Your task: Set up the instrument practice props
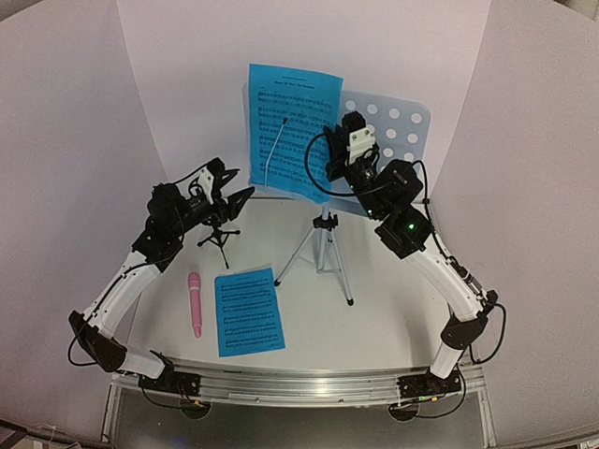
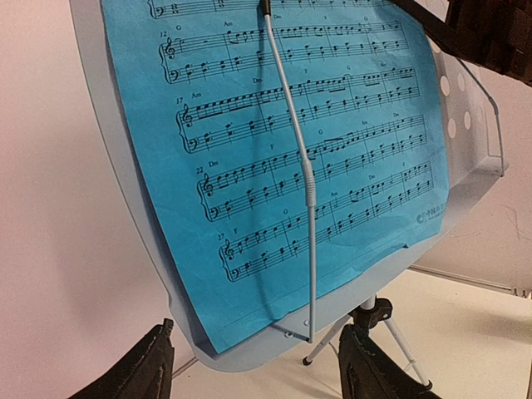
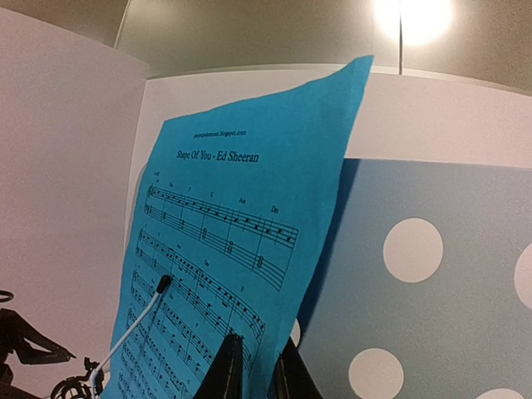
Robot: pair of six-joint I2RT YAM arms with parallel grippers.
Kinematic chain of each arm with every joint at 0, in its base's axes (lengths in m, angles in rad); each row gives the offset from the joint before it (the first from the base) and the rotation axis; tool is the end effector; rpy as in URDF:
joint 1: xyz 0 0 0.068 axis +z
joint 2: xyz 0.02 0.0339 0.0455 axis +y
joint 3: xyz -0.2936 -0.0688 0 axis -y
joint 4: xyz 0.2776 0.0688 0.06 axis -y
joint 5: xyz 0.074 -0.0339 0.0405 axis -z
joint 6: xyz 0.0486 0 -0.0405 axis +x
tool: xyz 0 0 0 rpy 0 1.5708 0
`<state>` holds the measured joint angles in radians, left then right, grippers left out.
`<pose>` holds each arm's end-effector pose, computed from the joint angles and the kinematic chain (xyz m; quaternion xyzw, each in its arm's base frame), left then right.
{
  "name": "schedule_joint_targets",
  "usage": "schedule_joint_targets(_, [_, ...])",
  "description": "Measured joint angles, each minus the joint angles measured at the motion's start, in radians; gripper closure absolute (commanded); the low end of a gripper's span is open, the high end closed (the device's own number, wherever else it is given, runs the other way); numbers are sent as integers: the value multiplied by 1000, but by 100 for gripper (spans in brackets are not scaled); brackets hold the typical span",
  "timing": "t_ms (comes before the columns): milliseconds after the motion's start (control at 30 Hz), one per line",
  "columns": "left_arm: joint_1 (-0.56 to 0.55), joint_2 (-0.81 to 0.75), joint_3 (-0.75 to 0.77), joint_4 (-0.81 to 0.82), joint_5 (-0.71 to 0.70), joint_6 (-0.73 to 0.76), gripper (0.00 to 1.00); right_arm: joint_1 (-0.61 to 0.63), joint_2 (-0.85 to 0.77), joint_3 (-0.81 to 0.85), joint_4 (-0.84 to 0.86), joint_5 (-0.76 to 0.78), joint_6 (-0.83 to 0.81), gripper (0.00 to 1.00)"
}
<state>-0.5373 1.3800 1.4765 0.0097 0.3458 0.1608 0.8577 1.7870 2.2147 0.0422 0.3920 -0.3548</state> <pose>0.2956 -0.1953 0.5009 0.3455 0.5751 -0.2501 0.6981 0.2867 0.3030 0.6238 -0.1559 0.5162 0.1093 0.8350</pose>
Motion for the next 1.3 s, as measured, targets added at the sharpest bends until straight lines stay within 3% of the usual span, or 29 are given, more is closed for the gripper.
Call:
schedule_joint_targets(167, [0, 0, 0, 0, 1, 0, 32, 0, 0, 0, 1, -1, -7, 100])
schedule_joint_targets(1300, [0, -1, 0, 0, 1, 7, 32, 0, 9, -6, 20, -25, -25, 100])
